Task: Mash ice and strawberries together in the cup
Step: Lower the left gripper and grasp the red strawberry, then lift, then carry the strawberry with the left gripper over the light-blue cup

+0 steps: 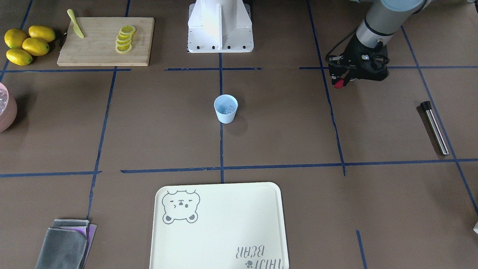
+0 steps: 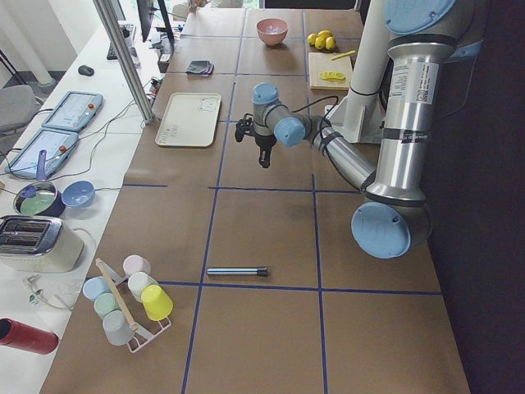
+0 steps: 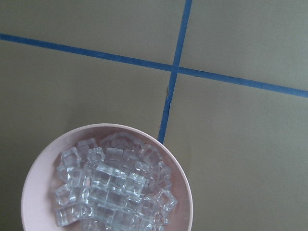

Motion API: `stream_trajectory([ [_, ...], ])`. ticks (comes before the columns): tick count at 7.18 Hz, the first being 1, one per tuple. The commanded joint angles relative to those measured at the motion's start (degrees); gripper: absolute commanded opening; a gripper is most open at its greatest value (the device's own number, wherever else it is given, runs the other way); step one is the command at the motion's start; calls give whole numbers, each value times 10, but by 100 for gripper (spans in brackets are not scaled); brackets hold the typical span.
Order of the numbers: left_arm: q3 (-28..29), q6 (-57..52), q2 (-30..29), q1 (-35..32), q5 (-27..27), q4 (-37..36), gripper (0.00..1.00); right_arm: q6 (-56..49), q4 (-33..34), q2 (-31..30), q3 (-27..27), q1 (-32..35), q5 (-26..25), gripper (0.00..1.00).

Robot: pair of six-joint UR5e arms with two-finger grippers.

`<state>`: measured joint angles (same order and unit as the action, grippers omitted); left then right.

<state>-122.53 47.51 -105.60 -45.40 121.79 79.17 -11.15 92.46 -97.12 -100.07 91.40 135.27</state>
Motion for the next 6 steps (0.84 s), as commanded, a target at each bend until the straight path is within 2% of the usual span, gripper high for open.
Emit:
stream_trajectory([
  [1,40,73,-117,38,-2,-64,3,1,0,0,-1,0,0,100],
  [4,137,177,-240,86,-8,-60,4,-1,0,0,-6,0,0,100],
  [6,213,244,-296,123,-58,-4,4,0,0,-1,-8,0,0,100],
])
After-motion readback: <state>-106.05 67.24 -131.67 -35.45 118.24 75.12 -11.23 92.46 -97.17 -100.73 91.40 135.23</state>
